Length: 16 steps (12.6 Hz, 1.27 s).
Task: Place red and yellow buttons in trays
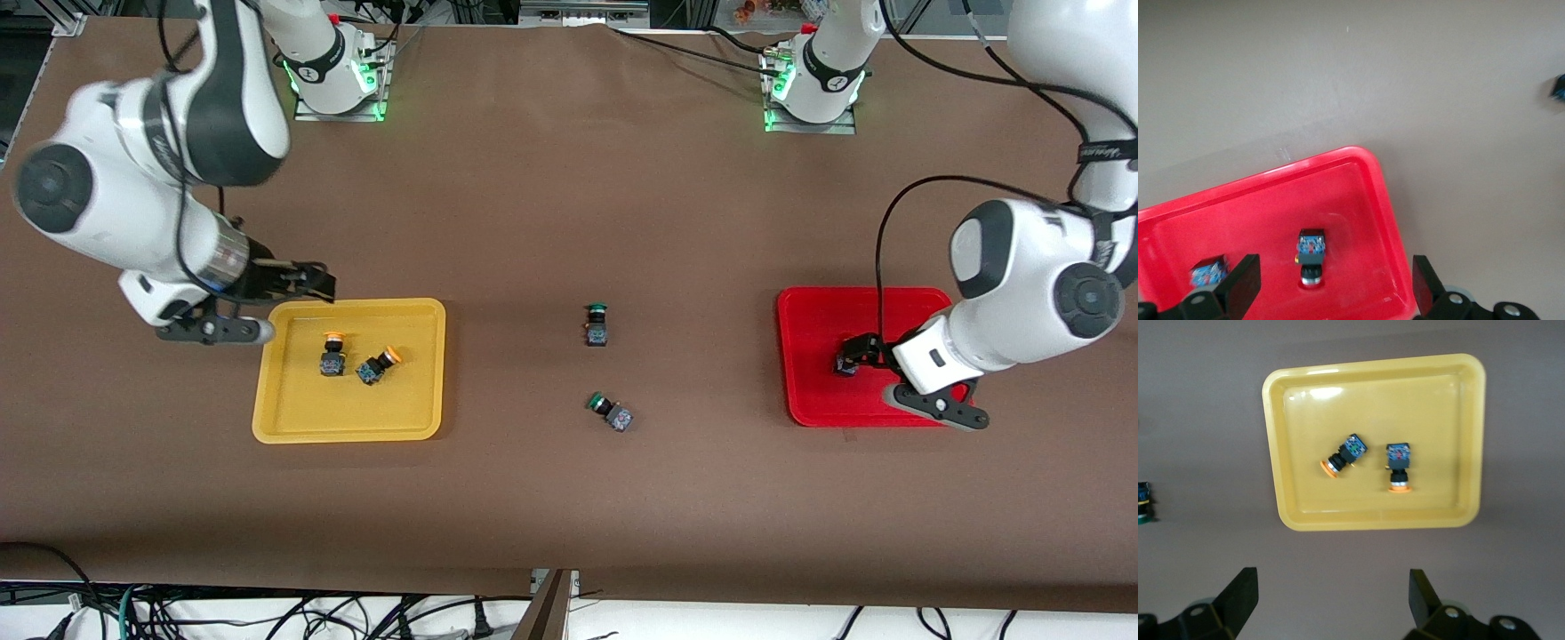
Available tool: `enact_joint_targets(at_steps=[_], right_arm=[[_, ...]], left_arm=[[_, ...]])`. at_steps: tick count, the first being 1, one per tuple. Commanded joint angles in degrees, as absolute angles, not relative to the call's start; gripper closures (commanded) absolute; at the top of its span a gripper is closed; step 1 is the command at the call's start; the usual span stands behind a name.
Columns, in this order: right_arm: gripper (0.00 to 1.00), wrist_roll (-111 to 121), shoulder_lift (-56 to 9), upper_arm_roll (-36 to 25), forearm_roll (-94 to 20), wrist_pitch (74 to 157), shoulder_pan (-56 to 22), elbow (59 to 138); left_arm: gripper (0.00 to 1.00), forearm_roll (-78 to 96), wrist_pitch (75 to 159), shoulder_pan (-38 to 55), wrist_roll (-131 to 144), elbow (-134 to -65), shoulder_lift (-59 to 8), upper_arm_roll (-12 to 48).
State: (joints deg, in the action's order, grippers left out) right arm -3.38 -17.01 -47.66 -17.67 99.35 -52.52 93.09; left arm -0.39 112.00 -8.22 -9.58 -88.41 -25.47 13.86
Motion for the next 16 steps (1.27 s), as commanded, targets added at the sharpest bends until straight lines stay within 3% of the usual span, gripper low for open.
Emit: enact_joint_targets(at_steps=[1, 4, 8, 16], right_arm=[[0.01, -4.04, -12.05, -42.06, -13.20, 95.99, -47.33, 94.83], [0.00, -5.18, -5.99, -24.57, -7.65, 95.28, -30.55, 95.88], [0.00, -5.36, -0.45, -3.99, -3.35, 94.39, -10.23, 99.13], [0.00, -5.28, -1.40, -3.52, -1.32, 94.40, -10.19, 94.85]], left_arm=[[0.00, 0.18, 103.83, -7.56, -0.14, -86.75, -19.01, 13.10], [0.00, -0.17, 91.17, -5.73, 15.95, -88.07, -9.34, 12.31], [0.00, 0.88, 90.53, 0.77, 16.35, -84.46, -7.12, 3.53], [0.00, -0.18, 83.33, 1.06, 8.26, -82.44, -7.65, 5.19]])
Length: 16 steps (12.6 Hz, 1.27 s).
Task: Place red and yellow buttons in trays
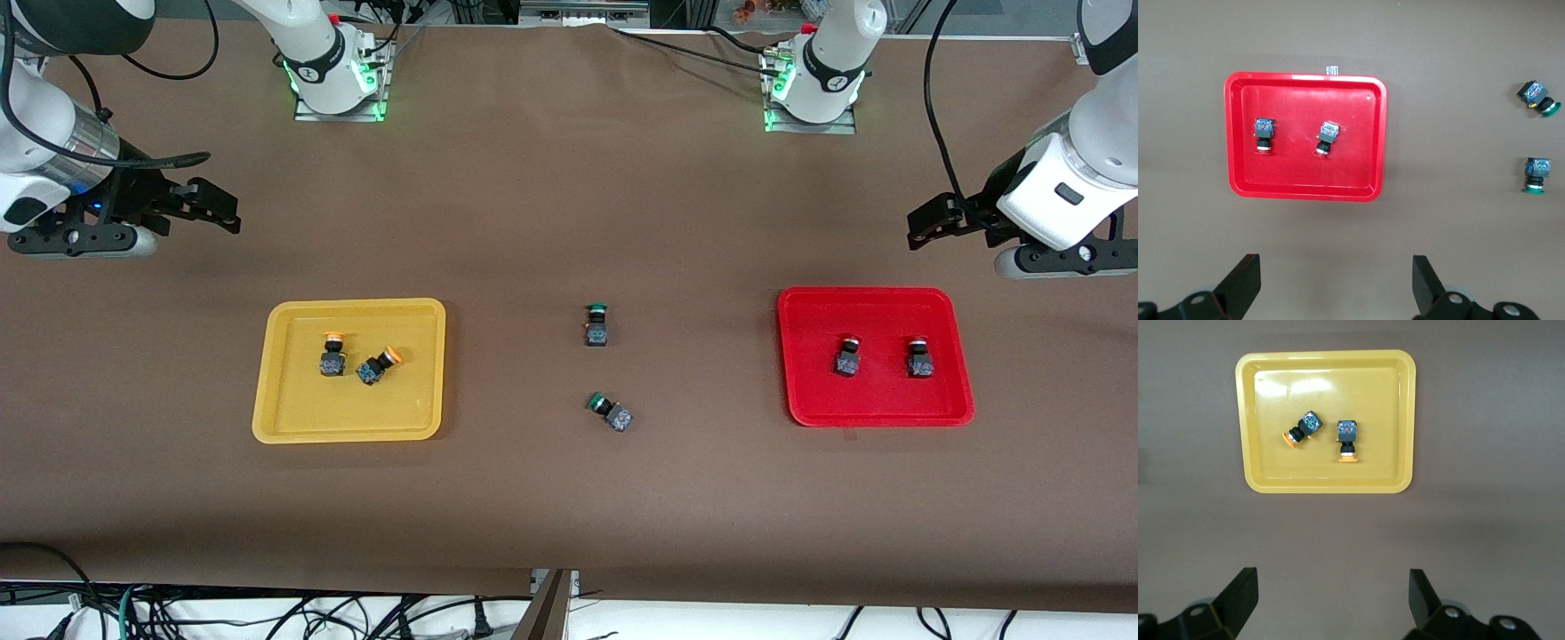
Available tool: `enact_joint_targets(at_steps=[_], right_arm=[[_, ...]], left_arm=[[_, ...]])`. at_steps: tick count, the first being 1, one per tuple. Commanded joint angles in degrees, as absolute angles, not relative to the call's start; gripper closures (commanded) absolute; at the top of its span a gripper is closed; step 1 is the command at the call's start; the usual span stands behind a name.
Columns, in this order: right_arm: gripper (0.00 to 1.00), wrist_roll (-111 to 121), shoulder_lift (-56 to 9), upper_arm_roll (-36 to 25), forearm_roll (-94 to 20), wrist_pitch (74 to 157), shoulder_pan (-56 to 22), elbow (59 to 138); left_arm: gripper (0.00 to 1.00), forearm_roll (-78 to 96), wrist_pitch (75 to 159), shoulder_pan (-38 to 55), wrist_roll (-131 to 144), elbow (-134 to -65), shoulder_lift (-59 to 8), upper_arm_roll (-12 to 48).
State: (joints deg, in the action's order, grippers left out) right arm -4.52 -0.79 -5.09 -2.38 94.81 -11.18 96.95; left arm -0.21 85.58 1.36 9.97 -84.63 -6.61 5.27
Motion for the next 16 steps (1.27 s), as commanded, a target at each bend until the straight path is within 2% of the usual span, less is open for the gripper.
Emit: enact_joint_targets(at_steps=[1, 7, 16], right_arm=[[0.00, -5.19, -1.84, -3.43, -0.45, 94.31, -10.37, 94.57], [0.01, -4.66, -3.51, -3.16, 4.64, 95.45, -11.16, 92.82], [0.00, -5.19, -4.39, -3.43, 2.99, 95.54, -11.08, 92.29]], left_arm=[[0.00, -0.18, 83.32, 0.97, 8.26, -82.35, -7.73, 5.10], [0.00, -0.18, 83.41, 1.05, 8.35, -82.27, -8.26, 5.18], [0.00, -0.18, 83.41, 0.79, 8.26, -82.18, -8.35, 5.10]])
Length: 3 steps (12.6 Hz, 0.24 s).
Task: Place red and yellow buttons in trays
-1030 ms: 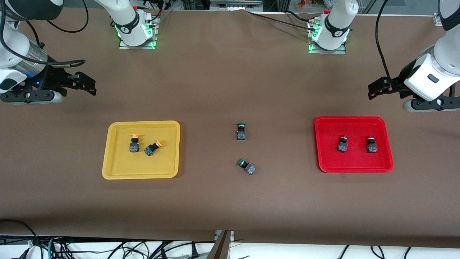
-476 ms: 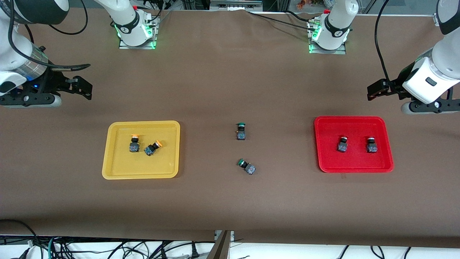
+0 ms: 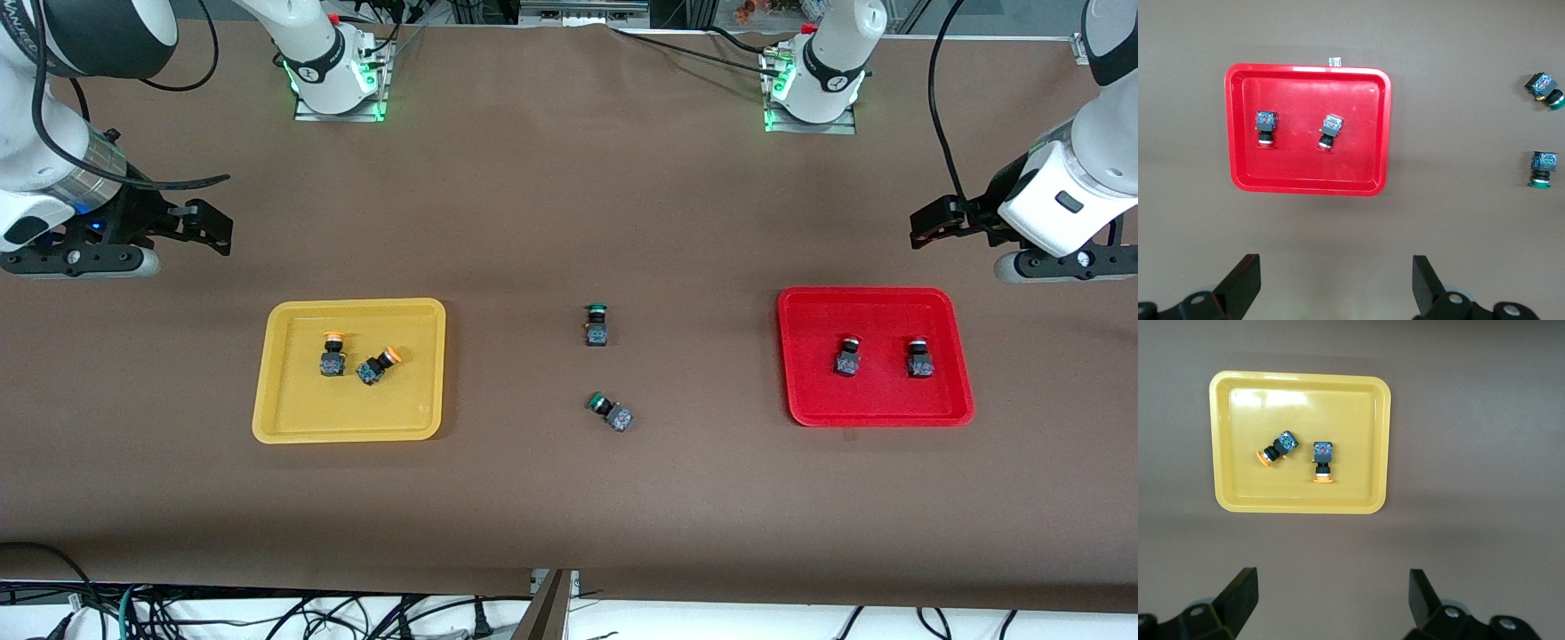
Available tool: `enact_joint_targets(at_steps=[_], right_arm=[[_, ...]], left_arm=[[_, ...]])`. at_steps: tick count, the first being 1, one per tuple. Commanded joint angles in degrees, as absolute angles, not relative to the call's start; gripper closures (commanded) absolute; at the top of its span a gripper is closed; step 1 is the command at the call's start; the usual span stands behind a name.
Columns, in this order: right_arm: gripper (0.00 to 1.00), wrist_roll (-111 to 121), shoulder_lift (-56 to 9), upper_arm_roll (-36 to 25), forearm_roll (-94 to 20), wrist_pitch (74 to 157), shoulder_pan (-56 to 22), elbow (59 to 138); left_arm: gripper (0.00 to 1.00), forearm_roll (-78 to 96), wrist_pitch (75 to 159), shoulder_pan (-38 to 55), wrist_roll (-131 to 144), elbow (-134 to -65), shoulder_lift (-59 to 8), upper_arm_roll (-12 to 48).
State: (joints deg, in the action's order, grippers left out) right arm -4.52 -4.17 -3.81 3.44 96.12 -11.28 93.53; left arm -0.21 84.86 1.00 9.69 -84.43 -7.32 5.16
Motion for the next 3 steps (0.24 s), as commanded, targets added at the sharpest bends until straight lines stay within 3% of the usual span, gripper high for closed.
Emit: enact_joint_targets(at_steps=[1, 3], right_arm=[[0.00, -5.27, -4.39, -3.43, 2.73, 95.54, -11.07, 92.29], [0.00, -5.36, -4.39, -3.34, 2.72, 95.62, -11.16, 92.29]], left_arm=[[0.00, -0.18, 83.41, 0.79, 8.26, -82.18, -8.35, 5.10], [0.00, -0.18, 83.41, 0.97, 8.26, -82.18, -8.35, 5.01]])
